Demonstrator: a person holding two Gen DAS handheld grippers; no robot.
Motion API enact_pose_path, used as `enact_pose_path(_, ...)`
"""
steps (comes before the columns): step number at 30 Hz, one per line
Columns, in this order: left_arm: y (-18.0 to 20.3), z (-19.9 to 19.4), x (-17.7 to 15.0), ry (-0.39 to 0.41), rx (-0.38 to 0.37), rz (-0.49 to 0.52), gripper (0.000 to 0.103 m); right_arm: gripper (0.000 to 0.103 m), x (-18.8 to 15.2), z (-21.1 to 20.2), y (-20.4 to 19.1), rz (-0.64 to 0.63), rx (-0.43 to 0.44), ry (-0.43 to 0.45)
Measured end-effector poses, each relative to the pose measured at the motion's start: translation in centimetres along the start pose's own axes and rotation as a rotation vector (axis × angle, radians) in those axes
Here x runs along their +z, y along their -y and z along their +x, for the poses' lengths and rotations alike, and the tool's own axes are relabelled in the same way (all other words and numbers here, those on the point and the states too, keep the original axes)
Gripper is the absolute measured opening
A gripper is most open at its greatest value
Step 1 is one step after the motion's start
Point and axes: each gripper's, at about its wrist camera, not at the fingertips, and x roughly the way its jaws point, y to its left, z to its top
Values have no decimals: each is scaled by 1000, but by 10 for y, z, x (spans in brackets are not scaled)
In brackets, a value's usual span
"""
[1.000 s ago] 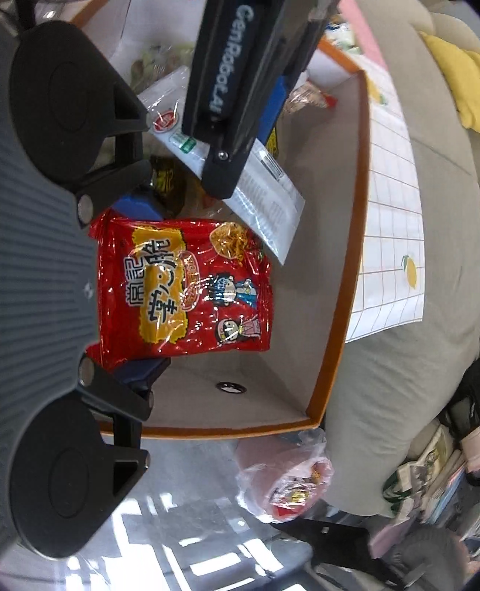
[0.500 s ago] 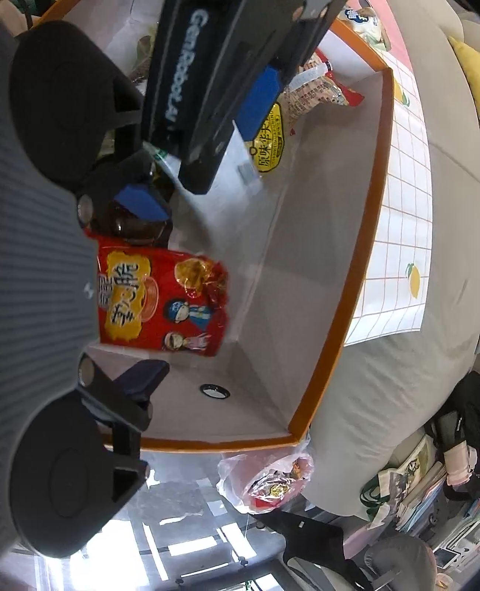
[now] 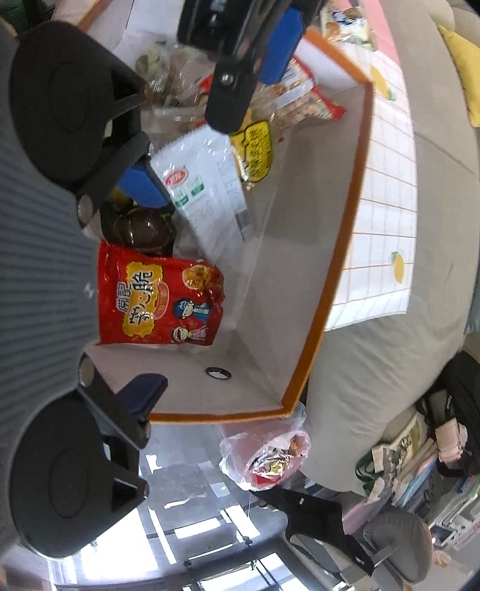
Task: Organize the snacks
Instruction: 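Open both tools to drop the packs and withdraw from the box, then move both tools back toward the green sausage and yellow puff pack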
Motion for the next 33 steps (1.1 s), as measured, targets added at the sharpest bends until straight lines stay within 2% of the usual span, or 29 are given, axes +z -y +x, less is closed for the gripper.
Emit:
enact_pose_path(6,-13,-44,-18,96,30,3,74,94,-4,-40,-13,93,30,122)
enact_pose_path(11,-27,-81,-38,181,69,-5,74,94,-7,-70,-41,165,102,238)
enact_pose_path(17,-59,-115,-65,243,140,-61,74,94,-8,-87,-84,209,175,347)
enact_pose_path(24,-113,-137,-97,269,211,-200,74,94,-4,-91,-143,160,225,399)
enact_pose_path(29,-153,-145,-117,281,253,-301,74,92,5,-84,-177,122,253,383)
enact_pose_path(31,-167,-146,-124,283,262,-327,74,87,9,-81,-191,97,251,375)
enact_pose_path(33,-179,-146,-127,283,270,-347,74,86,14,-75,-203,69,248,366)
